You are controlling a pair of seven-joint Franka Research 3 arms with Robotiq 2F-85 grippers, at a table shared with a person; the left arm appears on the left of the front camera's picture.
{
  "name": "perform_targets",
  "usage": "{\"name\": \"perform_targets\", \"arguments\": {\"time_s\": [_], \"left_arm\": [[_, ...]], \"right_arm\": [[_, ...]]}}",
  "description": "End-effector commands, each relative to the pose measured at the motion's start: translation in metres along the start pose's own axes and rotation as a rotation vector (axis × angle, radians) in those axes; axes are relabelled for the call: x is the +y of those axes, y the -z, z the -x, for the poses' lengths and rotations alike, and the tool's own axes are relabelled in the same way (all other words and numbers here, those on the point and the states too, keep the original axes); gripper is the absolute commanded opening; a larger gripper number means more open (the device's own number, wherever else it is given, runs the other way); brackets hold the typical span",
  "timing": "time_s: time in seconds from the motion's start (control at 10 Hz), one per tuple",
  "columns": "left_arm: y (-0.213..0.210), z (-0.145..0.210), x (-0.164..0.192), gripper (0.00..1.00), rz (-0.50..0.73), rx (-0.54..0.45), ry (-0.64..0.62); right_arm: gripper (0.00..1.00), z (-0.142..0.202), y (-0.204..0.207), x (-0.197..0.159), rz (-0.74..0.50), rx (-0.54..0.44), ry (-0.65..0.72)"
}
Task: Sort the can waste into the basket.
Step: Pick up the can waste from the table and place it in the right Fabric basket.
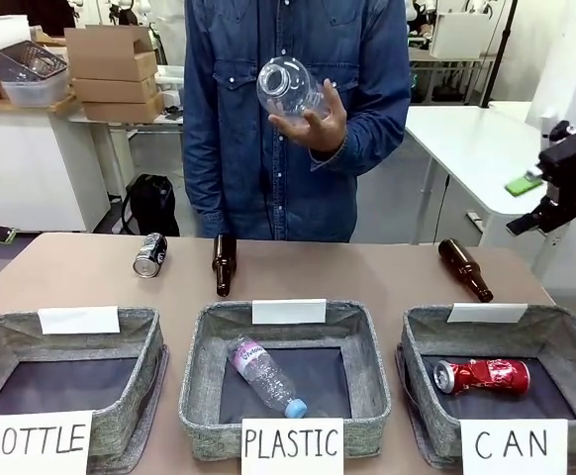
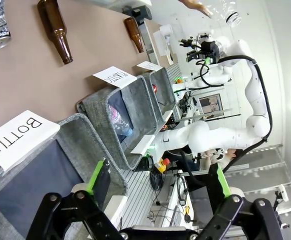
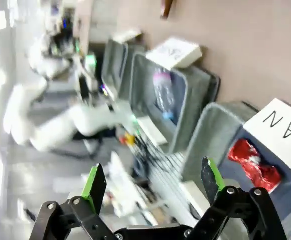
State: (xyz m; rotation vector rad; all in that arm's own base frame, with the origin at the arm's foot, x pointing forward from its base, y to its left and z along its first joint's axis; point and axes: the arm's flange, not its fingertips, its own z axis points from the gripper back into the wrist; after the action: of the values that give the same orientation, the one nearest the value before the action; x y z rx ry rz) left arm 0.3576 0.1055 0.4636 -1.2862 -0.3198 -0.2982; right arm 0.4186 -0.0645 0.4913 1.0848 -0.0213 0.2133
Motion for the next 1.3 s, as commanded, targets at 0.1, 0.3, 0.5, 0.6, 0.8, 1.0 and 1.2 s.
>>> {"name": "perform_targets", "arguments": {"time_s": [0.1,0.3,0.5,0.6,0.8,1.0,1.2], "left_arm": [[-0.001,0.001,-0.001,1.0,0.009,0.011,0.024],[-0.001,0.001,-0.001,1.0,0.009,0.011,0.024],[-0.001,0.001,-0.001,1.0,0.009,0.011,0.024],[-0.001,0.001,-0.001,1.0,0.009,0.011,0.024],[-0.001,0.001,-0.001,1.0,0.009,0.011,0.024],[-0.001,0.001,-0.001,1.0,0.009,0.011,0.024],[-0.001,0.001,-0.001,1.0,0.009,0.011,0.024]], "right_arm": [[1.0,0.0,0.0,0.0,0.0,0.0,0.0],[1.0,0.0,0.0,0.0,0.0,0.0,0.0],[1.0,0.0,0.0,0.0,0.0,0.0,0.0],[1.0,0.0,0.0,0.0,0.0,0.0,0.0],[1.0,0.0,0.0,0.0,0.0,0.0,0.0],[1.0,0.0,0.0,0.0,0.0,0.0,0.0],[1.0,0.0,0.0,0.0,0.0,0.0,0.0]]}}
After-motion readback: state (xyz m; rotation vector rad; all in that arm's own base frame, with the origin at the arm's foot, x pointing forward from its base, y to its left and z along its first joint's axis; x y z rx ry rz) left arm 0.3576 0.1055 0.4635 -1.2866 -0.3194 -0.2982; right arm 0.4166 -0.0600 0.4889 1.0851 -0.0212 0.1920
